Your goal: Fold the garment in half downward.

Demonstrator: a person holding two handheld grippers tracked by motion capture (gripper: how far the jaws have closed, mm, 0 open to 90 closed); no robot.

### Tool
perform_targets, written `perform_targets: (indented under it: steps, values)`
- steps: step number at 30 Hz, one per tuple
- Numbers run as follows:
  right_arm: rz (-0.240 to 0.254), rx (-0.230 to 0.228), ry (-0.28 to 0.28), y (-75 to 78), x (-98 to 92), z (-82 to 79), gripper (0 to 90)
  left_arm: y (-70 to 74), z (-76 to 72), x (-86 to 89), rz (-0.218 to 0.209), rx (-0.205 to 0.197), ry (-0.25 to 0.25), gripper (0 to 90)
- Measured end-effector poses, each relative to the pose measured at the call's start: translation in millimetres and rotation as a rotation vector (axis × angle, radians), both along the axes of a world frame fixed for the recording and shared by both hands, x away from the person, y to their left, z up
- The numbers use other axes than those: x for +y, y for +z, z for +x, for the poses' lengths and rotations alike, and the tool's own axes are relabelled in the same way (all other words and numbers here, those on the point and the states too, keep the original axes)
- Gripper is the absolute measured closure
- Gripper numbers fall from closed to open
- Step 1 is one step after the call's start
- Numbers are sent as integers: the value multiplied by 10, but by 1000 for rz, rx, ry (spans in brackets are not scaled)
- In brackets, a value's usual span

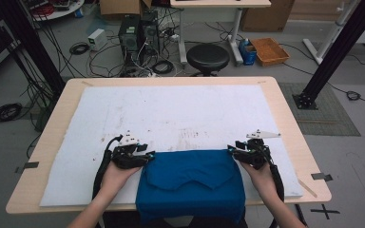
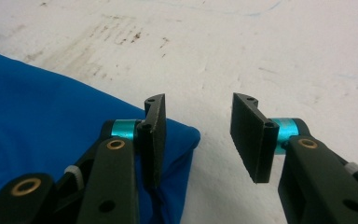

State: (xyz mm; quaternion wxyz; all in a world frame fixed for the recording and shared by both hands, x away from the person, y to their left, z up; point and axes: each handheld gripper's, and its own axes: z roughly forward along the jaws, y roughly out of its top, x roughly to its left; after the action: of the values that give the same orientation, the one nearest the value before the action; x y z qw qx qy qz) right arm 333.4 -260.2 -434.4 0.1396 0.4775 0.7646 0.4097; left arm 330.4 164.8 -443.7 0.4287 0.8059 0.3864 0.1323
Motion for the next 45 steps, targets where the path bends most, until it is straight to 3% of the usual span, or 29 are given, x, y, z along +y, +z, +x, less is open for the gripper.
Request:
perform_targets:
  steps: [3,5,7,9,11,13,16,22,26,28,32,36,42,43,45]
  values:
    - [1,62,9,-80,22,46,546,-30,9,-34,7,40,-17,532]
    - [9,85,31,-113,37,43,665,-43,0,-59,19,53,-49,641]
    - [4,80,57,-123,62,20,750,-42,-12,-83,38,36,-57,724]
    - [-4,72,72,-122,68,10,815,-40,-6,-81,27,39,-59,802]
    - [1,69,79,-112,54,6,840,-32,-5,-69,21,43,-59,827]
    - [1,35,82,-88,39,0,845,-22,-7,-57,19,32,-62,835]
    - [11,9,100,-39,37,16,845,17,23,-29,17,17,-59,838]
    - [-14,-36,105,49,107,172,845,172,173,70,1,-29,-28,838]
    - [-17,-61,82,150,182,368,845,261,352,78,54,-84,-7,838]
    - [-29,-69,68,192,229,480,845,286,477,81,53,-93,3,837]
    - [-34,-52,28,202,273,698,845,281,757,82,53,-86,14,838]
    - [-29,-45,-10,166,260,857,845,265,973,53,84,-80,3,837]
    - [-34,-11,-39,45,261,1003,841,196,1101,24,100,-52,10,824]
    - [-40,-15,-40,35,262,1008,837,198,1098,28,111,-49,26,788]
    - [-59,-25,-44,42,274,993,793,214,1068,41,113,-59,69,635]
